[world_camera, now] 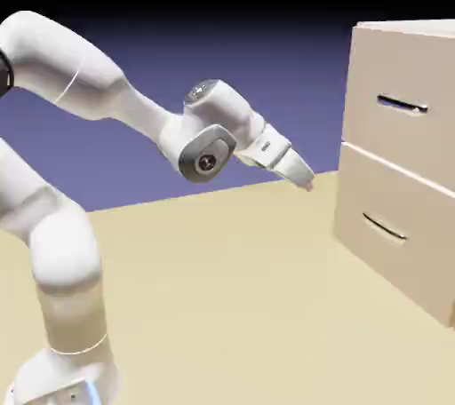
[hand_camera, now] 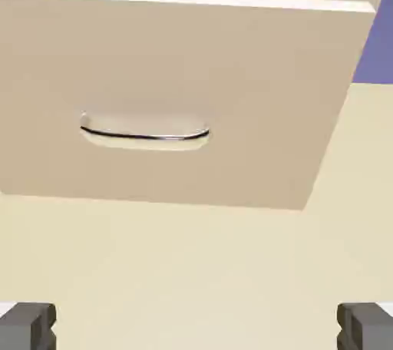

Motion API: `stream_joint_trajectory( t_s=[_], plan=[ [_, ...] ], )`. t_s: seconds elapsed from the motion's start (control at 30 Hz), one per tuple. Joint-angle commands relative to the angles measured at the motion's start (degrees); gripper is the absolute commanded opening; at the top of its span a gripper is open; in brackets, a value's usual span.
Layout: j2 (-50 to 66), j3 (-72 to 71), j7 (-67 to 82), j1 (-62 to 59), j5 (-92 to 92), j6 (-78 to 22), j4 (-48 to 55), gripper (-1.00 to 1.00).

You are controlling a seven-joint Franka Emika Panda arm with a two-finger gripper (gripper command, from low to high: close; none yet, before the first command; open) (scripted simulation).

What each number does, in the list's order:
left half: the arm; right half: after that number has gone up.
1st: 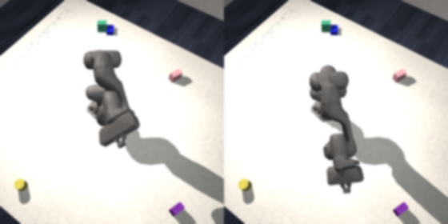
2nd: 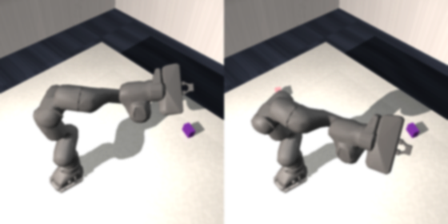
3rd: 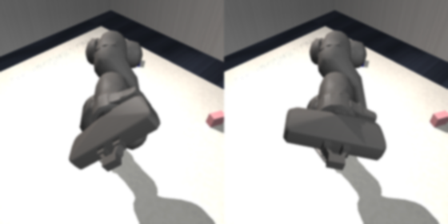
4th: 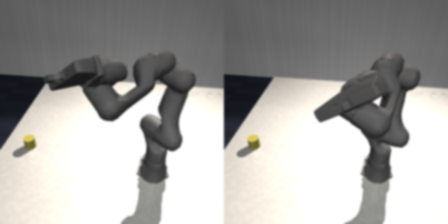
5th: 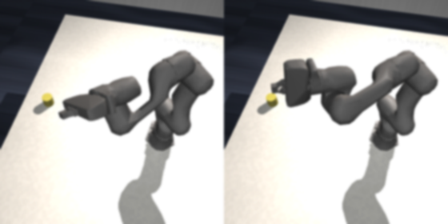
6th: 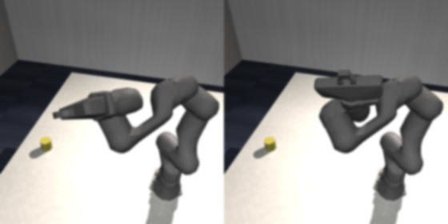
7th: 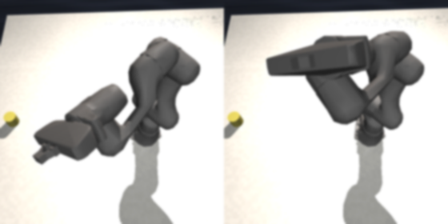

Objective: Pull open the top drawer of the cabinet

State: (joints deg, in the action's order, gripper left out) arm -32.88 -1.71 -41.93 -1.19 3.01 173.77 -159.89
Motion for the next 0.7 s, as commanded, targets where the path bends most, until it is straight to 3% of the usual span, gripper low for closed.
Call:
stream_joint_trajectory(
  t_s=[0.0, 0.67],
  plan=[
    [-0.2, -1.4, 0.4, -1.6, 2.5, -0.2, 0.9, 1.00],
    [-3.9, -29.8, 9.1, -32.6, 52.3, -4.1, 19.4, 1.00]
  ],
)
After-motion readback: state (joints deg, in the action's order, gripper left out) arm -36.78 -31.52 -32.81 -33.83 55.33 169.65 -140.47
